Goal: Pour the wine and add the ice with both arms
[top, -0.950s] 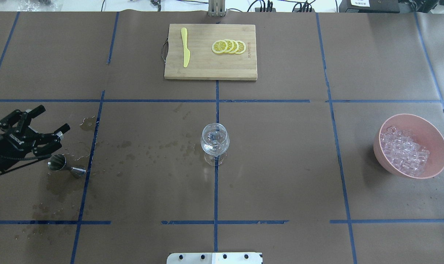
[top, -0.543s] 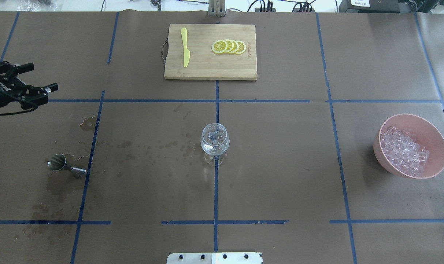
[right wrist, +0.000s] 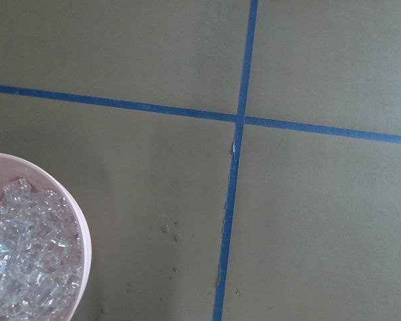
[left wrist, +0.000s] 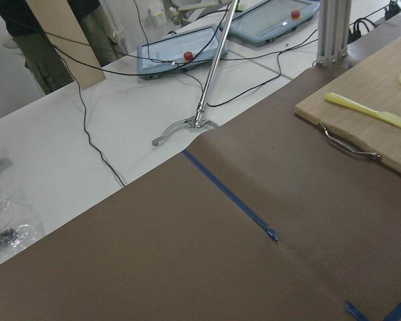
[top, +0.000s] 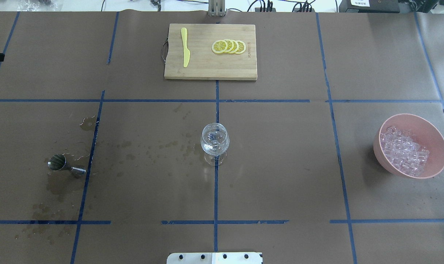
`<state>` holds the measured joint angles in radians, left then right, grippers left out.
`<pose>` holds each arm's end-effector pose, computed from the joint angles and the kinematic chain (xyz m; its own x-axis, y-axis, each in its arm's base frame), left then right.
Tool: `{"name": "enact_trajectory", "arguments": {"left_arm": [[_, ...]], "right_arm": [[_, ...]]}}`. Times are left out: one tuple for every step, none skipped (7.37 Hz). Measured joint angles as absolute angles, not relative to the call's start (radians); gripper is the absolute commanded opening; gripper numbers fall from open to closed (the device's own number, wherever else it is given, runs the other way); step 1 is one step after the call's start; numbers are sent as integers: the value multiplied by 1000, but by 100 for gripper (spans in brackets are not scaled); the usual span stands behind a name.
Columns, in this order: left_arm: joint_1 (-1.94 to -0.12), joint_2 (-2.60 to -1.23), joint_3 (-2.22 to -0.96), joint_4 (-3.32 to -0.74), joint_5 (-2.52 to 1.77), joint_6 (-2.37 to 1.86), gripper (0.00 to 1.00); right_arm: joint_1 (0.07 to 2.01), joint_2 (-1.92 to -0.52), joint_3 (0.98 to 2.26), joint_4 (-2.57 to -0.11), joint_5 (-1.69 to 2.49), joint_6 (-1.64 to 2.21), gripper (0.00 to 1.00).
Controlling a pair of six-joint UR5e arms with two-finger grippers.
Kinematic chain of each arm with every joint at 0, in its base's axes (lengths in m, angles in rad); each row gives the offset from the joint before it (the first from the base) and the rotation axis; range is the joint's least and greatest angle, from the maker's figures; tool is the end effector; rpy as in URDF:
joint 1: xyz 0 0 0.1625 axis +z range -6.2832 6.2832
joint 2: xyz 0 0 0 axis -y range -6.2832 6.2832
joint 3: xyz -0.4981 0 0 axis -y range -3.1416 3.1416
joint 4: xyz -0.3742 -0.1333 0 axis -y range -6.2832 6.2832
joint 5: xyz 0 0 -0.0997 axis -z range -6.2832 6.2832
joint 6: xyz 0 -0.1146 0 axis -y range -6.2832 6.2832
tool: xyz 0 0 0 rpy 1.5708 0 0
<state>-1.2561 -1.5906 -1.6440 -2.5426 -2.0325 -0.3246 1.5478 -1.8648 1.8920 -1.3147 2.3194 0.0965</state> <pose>0.0829 -0.5204 0.5883 0.7404 0.4668 -0.4836 0.0909 0.6433 0.7602 0.0473 -0.3501 0.6818 0.7268 -0.1136 0.6774 -0.0482 0.9754 0.2153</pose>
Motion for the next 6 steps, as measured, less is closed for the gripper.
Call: {"name": "enact_trajectory", "arguments": {"left_arm": [[-1311, -1567, -1642, -2452, -2105, -323, 100], [-1388, -1558, -1641, -2324, -2187, -322, 100], [-1461, -1543, -1643, -2226, -2241, -301, 100], [-1502, -1508, -1641, -2178, -2261, -241, 100], [-1516, -1477, -1630, -2127, -2263, -181, 100], [-1518, -1463, -1620, -2029, -2261, -149, 100]], "right_arm": [[1548, -1866, 1890, -1315, 2319, 95, 100], [1548, -1868, 1889, -1315, 2319, 94, 100], [1548, -1869, 1889, -1315, 2320, 94, 100], [1548, -1870, 1890, -1315, 2320, 94, 100], [1548, -1871, 1891, -1315, 2321, 94, 100], [1548, -1871, 1892, -1315, 2321, 95, 100]]}}
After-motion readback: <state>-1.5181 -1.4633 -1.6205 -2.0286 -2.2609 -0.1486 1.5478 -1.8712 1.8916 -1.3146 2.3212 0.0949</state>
